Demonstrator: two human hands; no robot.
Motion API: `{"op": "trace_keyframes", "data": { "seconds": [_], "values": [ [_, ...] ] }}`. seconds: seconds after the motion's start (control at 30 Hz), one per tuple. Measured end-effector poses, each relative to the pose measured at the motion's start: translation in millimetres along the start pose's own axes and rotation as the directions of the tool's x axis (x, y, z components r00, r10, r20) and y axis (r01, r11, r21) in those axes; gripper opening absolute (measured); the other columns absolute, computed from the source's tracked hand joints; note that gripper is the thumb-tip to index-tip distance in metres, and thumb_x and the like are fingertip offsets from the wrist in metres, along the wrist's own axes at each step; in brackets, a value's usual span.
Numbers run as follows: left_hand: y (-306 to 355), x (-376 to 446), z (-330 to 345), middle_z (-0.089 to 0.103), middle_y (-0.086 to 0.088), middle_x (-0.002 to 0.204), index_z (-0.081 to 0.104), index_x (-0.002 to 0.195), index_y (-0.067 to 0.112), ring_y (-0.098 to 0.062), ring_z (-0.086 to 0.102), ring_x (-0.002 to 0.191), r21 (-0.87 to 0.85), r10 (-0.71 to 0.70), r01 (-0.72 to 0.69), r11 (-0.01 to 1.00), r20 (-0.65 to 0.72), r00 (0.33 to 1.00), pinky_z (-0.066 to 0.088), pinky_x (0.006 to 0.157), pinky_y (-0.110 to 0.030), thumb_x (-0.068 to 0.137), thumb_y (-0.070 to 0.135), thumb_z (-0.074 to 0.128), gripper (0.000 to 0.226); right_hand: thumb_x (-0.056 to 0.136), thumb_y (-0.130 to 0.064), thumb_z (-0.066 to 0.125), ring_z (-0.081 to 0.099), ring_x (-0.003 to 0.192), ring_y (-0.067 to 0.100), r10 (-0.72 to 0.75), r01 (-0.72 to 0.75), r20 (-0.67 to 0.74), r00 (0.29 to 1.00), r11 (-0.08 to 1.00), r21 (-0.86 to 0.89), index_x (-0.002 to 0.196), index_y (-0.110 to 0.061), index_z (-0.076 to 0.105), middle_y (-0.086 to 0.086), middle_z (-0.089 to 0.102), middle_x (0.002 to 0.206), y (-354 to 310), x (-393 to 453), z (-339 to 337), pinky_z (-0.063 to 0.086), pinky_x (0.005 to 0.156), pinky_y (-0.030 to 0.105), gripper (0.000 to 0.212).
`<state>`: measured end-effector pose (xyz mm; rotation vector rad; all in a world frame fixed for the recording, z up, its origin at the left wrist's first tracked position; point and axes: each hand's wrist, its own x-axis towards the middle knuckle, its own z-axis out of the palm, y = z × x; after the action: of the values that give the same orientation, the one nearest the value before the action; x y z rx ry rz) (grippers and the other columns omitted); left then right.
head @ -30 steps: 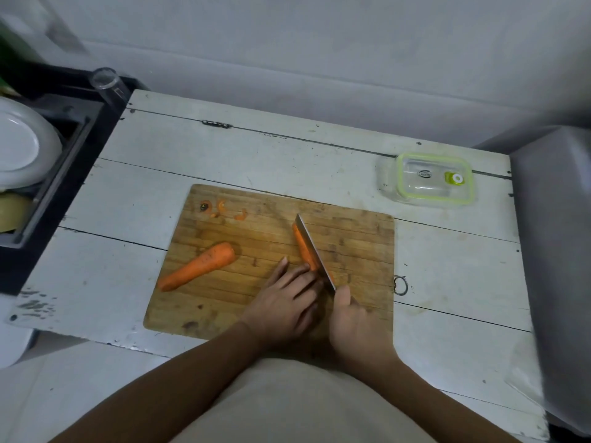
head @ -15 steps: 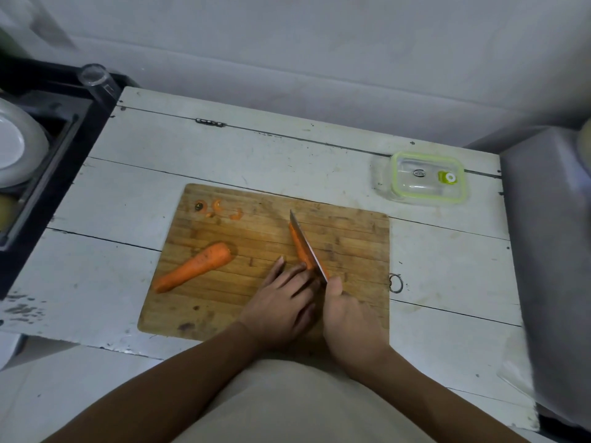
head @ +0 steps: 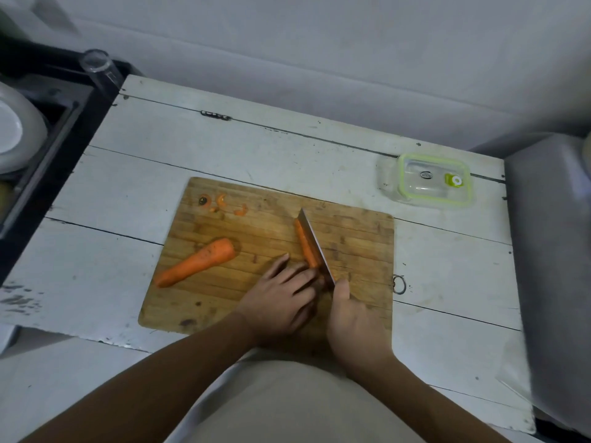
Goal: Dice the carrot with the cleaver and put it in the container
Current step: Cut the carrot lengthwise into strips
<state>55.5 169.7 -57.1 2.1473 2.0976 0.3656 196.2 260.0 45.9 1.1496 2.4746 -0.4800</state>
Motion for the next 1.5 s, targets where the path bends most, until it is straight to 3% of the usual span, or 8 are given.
{"op": "trace_keyframes", "data": {
  "seconds": [0.17, 0.43, 0.7, 0.9, 1.0, 1.23, 1.4, 1.5],
  "values": [
    [1, 0, -1, 0.056, -0.005, 0.144, 0.059, 0.139, 0.019, -0.026, 0.041, 0.144, -0.032, -0.015, 0.015, 0.999, 0.02, 1.0, 0.023, 0.124, -0.053, 0.102, 0.042, 0.043, 0.046, 0.104, -0.015, 0.031, 0.068, 0.099, 0.027, -0.003, 0.002, 0.012, 1.0, 1.0, 0.031, 0.139, -0.016, 0.026, 0.006, 0.067, 0.112, -1, 1, 0, 0.037, 0.069, 0.031, 0.036],
    [-2, 1, 4, 0.056, -0.005, 0.144, 0.062, 0.132, 0.022, -0.027, 0.041, 0.144, -0.095, -0.01, 0.01, 0.995, 0.0, 1.0, 0.022, 0.123, -0.054, 0.102, 0.04, 0.048, 0.038, 0.106, -0.019, 0.037, 0.071, 0.092, 0.023, -0.015, 0.015, 0.042, 0.999, 1.0, 0.004, 0.141, -0.015, 0.022, 0.004, 0.069, 0.107, -9, 12, -5, 0.055, 0.076, 0.033, 0.038],
    [0, 1, 3, 0.056, -0.006, 0.143, 0.063, 0.128, 0.022, -0.028, 0.042, 0.142, -0.087, -0.039, 0.04, 0.995, 0.011, 0.999, 0.024, 0.122, -0.053, 0.1, 0.04, 0.052, 0.036, 0.104, -0.015, 0.035, 0.07, 0.095, 0.028, 0.0, 0.0, 0.003, 1.0, 1.0, -0.008, 0.142, -0.016, 0.024, 0.007, 0.068, 0.105, -9, 13, -8, 0.048, 0.072, 0.036, 0.04],
    [3, 1, -1, 0.055, -0.004, 0.142, 0.065, 0.128, 0.022, -0.027, 0.043, 0.142, -0.089, -0.043, 0.043, 0.995, -0.003, 0.999, 0.025, 0.122, -0.054, 0.097, 0.038, 0.054, 0.037, 0.103, -0.013, 0.035, 0.065, 0.083, 0.031, 0.002, 0.0, -0.015, 1.0, 0.99, 0.143, 0.133, -0.016, 0.032, 0.011, 0.068, 0.098, -19, 40, -18, 0.043, 0.065, 0.037, 0.03],
    [4, 2, -1, 0.056, -0.005, 0.139, 0.063, 0.129, 0.019, -0.028, 0.045, 0.139, -0.031, -0.035, 0.036, 0.999, 0.011, 0.999, 0.028, 0.121, -0.052, 0.091, 0.036, 0.054, 0.043, 0.101, -0.013, 0.032, 0.068, 0.093, 0.033, 0.025, -0.023, -0.025, 0.999, 0.994, 0.109, 0.137, -0.017, 0.032, 0.012, 0.069, 0.104, -5, 14, -10, 0.044, 0.071, 0.038, 0.036],
    [14, 19, -18, 0.053, 0.001, 0.136, 0.058, 0.133, 0.027, -0.023, 0.046, 0.131, 0.005, -0.122, 0.122, 0.993, 0.021, 0.992, 0.035, 0.116, -0.046, 0.096, 0.048, 0.045, 0.045, 0.1, -0.025, 0.044, 0.064, 0.096, 0.033, 0.012, 0.019, -0.088, 0.996, 0.936, 0.351, 0.125, -0.017, 0.044, 0.009, 0.066, 0.105, 35, 11, -13, 0.051, 0.079, 0.041, 0.026],
    [-3, 26, -23, 0.059, -0.005, 0.135, 0.066, 0.112, 0.027, -0.028, 0.043, 0.142, 0.166, -0.025, 0.016, 0.986, 0.056, 0.998, 0.029, 0.123, -0.046, 0.099, 0.04, 0.052, 0.023, 0.101, -0.026, 0.045, 0.061, 0.07, 0.023, 0.13, -0.052, -0.119, 0.984, 0.858, 0.511, 0.118, -0.023, 0.043, 0.001, 0.063, 0.084, 69, 5, -19, 0.053, 0.061, 0.039, 0.017],
    [-27, 8, -42, 0.064, -0.007, 0.13, 0.066, 0.106, 0.025, -0.028, 0.045, 0.143, 0.206, -0.012, -0.018, 0.978, 0.146, 0.989, 0.048, 0.108, -0.045, 0.1, 0.034, 0.057, 0.014, 0.102, -0.023, 0.045, 0.067, 0.063, 0.021, 0.182, -0.08, -0.108, 0.977, 0.791, 0.606, 0.104, -0.026, 0.042, 0.006, 0.068, 0.078, 79, 10, -18, 0.057, 0.054, 0.045, 0.005]
  ]
}}
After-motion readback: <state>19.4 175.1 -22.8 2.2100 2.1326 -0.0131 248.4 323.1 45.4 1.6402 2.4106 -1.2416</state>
